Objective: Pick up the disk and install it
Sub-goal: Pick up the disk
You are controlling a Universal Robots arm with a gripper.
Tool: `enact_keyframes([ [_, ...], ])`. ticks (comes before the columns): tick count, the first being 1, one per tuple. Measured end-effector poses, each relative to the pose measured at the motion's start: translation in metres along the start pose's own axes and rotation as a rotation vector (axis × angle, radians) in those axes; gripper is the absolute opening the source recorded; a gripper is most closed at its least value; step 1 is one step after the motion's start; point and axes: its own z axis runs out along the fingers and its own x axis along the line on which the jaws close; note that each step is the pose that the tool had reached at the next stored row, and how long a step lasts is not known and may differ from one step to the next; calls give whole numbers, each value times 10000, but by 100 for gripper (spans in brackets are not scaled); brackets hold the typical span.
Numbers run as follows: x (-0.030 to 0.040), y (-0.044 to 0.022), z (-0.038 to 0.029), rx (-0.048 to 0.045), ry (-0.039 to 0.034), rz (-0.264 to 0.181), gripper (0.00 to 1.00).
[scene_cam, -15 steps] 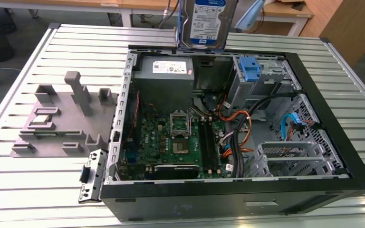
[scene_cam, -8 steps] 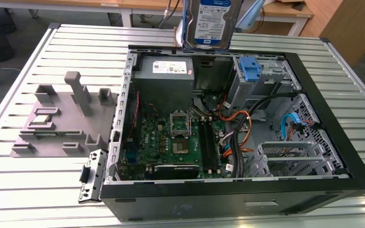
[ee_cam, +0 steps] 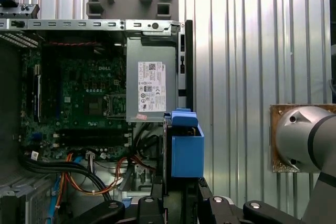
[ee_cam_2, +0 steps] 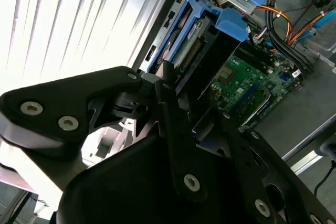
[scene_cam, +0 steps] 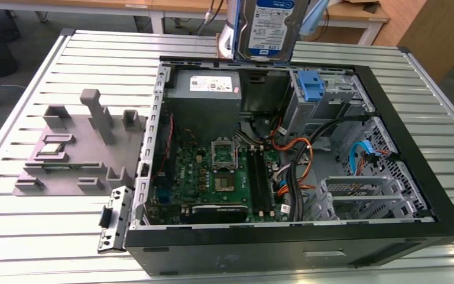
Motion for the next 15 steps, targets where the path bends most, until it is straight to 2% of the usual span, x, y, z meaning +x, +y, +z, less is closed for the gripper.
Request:
enact_keyframes([
  [15,-5,-198,-7,0,1,0,35],
])
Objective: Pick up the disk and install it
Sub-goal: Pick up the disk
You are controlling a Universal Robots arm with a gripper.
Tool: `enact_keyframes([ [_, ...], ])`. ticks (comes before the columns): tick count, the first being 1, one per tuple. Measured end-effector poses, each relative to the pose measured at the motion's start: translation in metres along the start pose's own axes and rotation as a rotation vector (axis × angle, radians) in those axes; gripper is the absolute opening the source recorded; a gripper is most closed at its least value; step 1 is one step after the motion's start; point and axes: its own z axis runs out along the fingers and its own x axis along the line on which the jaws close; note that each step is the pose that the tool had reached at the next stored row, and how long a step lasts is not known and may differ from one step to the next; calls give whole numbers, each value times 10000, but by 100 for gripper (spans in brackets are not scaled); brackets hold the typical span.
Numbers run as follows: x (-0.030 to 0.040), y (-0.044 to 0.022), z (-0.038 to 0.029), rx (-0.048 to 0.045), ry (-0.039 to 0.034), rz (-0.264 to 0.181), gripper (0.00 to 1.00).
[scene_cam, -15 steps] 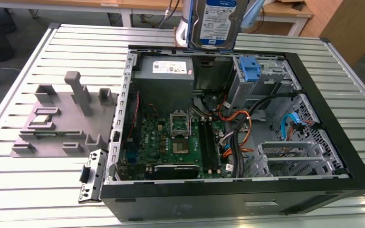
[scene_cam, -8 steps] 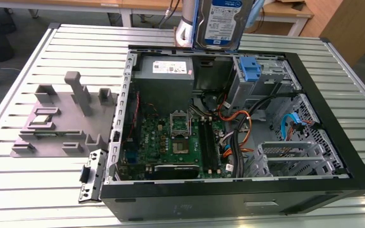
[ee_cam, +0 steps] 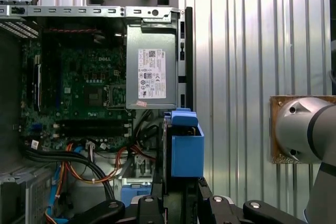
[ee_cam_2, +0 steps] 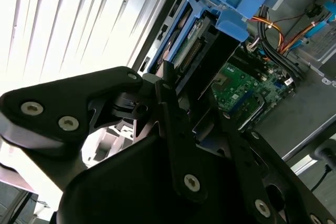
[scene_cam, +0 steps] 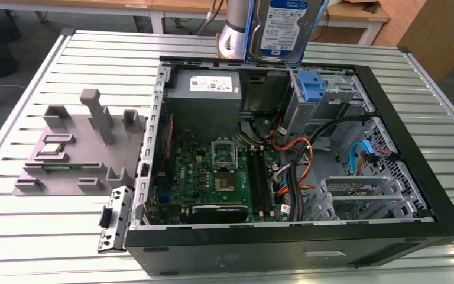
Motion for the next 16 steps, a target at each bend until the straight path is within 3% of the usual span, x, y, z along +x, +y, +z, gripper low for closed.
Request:
enact_keyframes([
  [16,-4,-205,-6,0,0,0,35],
])
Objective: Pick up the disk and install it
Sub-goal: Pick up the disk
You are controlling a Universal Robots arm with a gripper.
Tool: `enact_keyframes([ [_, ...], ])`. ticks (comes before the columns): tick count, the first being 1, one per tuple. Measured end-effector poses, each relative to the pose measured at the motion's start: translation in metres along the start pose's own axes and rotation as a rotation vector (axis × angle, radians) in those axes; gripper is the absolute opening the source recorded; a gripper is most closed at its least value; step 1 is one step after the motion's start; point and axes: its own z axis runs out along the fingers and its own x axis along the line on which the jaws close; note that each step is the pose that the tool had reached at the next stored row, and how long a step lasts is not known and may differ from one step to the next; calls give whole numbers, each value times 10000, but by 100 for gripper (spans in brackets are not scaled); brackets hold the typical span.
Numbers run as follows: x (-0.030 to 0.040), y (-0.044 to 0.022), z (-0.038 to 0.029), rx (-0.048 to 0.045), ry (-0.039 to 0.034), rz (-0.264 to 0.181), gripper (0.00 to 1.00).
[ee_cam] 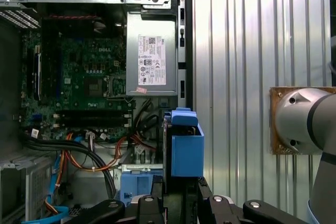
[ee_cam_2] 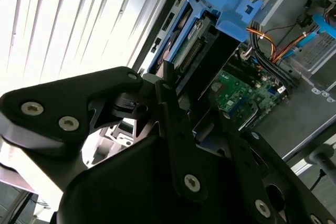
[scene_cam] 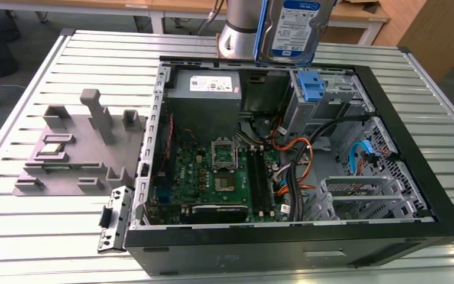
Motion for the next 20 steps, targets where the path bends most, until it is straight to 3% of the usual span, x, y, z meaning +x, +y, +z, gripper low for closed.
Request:
enact_keyframes([
  [20,-6,-277,-9,0,0,0,35],
])
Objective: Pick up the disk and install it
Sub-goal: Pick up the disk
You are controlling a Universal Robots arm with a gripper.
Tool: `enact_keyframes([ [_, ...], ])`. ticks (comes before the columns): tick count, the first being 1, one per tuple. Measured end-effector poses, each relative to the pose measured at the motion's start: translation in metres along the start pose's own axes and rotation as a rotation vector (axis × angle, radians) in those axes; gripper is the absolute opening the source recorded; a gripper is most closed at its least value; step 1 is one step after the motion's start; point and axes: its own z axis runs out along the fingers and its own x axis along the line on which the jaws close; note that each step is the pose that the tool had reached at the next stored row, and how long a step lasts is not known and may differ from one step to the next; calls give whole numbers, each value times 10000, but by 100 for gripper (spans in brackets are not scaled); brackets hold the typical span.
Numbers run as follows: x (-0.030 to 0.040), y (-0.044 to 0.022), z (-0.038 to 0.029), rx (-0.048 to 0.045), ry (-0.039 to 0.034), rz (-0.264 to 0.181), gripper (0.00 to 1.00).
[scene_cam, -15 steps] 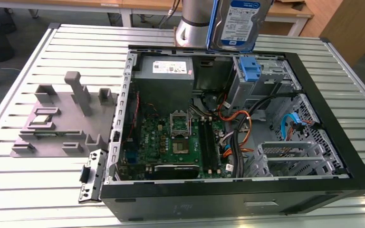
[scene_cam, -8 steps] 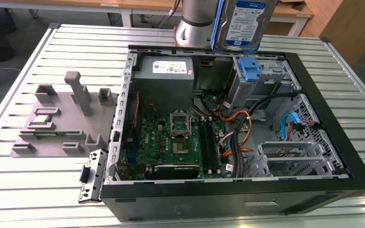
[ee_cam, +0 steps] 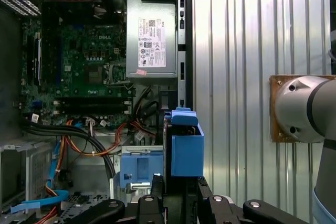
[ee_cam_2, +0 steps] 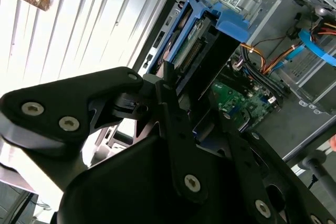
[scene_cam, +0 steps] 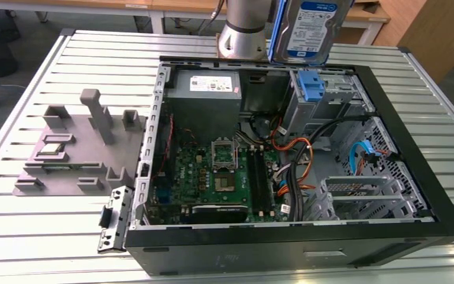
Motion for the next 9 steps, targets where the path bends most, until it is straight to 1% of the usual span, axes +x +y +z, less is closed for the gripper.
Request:
enact_keyframes([
  [9,-3,-130,-4,0,-1,0,35],
])
